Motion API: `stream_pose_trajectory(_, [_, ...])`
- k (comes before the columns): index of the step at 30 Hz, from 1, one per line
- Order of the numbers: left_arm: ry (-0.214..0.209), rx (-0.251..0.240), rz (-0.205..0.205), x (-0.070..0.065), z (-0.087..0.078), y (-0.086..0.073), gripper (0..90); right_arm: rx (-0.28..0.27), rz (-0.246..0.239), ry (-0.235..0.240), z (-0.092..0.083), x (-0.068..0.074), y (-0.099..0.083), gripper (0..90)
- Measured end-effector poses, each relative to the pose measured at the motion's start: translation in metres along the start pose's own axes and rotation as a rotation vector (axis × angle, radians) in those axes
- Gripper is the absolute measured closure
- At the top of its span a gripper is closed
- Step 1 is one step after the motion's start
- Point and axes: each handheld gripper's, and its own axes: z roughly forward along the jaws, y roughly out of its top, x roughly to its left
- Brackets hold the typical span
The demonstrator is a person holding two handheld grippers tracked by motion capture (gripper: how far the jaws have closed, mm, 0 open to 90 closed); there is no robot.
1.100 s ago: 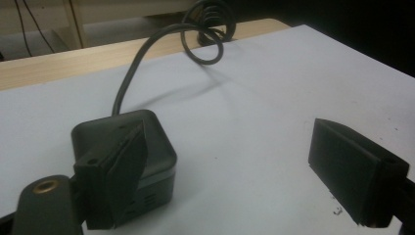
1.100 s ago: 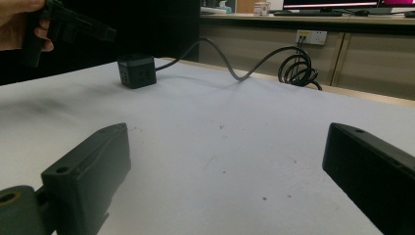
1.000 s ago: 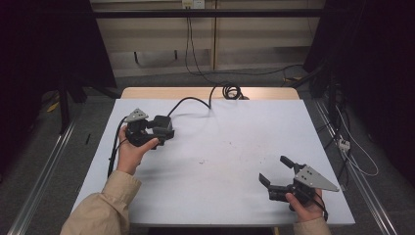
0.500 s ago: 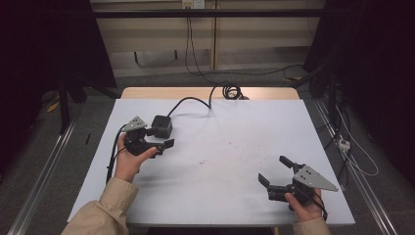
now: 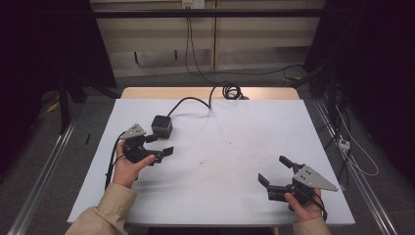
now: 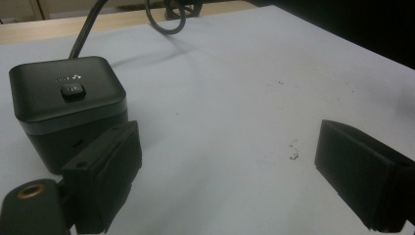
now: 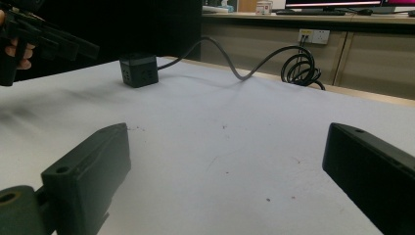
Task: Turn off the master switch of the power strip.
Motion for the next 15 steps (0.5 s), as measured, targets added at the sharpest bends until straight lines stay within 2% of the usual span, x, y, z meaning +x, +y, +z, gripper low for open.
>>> stream_pose_trajectory(13, [0.001,0.002,0.016,-0.005,-0.012,-0.01,9.4,0.0,-0.001,0.003,0.001,0.001,0.0,3.2])
stream_pose_trajectory(15, [-0.005,-0.003,0.008,-0.005,-0.013,-0.013,9.4,0.001,-0.002,0.004,0.001,0.001,0.0,3.2])
